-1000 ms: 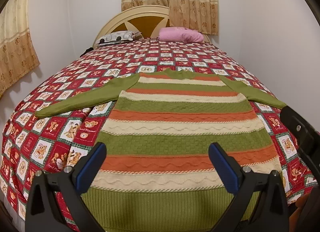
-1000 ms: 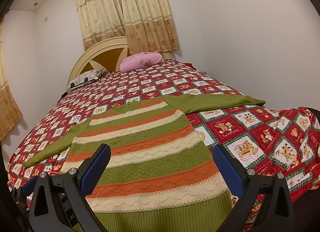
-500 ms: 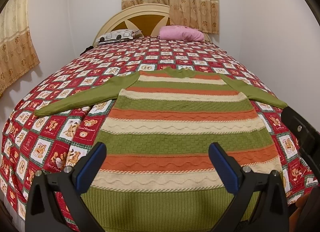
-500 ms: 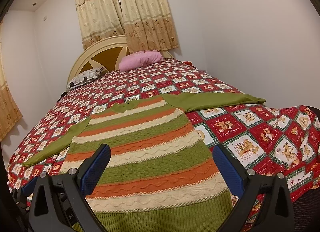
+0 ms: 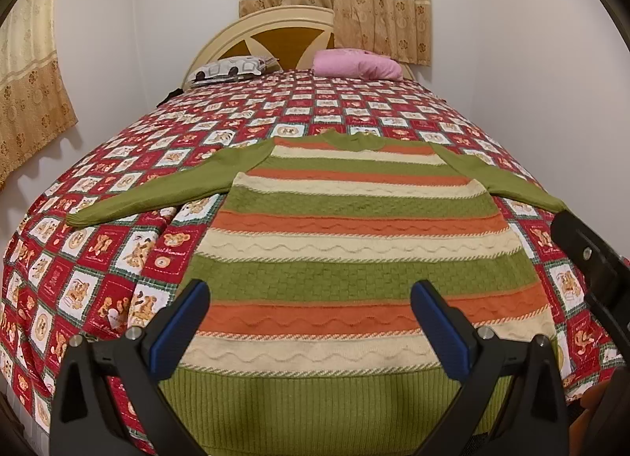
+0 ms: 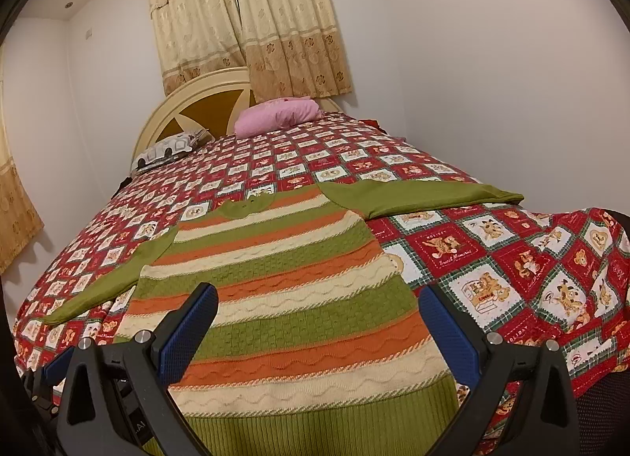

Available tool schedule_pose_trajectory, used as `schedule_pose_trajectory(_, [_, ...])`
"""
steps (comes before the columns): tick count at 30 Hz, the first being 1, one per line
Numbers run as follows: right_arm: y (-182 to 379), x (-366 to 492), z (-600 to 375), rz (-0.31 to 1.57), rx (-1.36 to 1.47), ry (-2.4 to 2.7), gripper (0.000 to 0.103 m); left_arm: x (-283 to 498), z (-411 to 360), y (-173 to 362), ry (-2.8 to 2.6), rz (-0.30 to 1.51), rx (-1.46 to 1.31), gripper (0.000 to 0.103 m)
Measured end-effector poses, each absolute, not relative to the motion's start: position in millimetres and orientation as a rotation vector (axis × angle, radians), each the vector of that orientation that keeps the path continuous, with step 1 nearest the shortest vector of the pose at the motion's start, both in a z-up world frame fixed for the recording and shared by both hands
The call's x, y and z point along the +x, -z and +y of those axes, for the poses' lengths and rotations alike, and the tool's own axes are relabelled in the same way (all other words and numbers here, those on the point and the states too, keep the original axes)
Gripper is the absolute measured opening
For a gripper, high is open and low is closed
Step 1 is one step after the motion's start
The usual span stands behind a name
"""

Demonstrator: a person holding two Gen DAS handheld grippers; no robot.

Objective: Fold small clothes

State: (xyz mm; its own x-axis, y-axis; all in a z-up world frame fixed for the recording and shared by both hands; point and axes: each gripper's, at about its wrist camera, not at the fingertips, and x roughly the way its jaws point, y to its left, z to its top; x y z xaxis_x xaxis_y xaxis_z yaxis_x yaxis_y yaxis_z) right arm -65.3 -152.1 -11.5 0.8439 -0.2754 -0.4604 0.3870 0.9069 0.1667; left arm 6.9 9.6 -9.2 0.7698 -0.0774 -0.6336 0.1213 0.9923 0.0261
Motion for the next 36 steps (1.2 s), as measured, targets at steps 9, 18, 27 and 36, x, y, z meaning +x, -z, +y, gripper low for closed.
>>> schedule_pose_trajectory(9, [12,-62,-150,0.461,0.256,0.354,0.102,5,8,15,0.107,0.689,0.069,0.103])
schedule_pose_trajectory(18, [15,-58,-151,0.477,0.262,0.353,0.102,8,4,20,0.11,0.712,0.066,0.103])
schedule_pose_trajectory(27, [29,-44,-168,0.509,0.284,0.369,0.102,25,8,32,0.117,0.754,0.066,0.103])
schedule_pose_trajectory(36, [44,-25,-259,0.493,0.383,0.501,0.101,82,34,35,0.118,0.703,0.04,0.103])
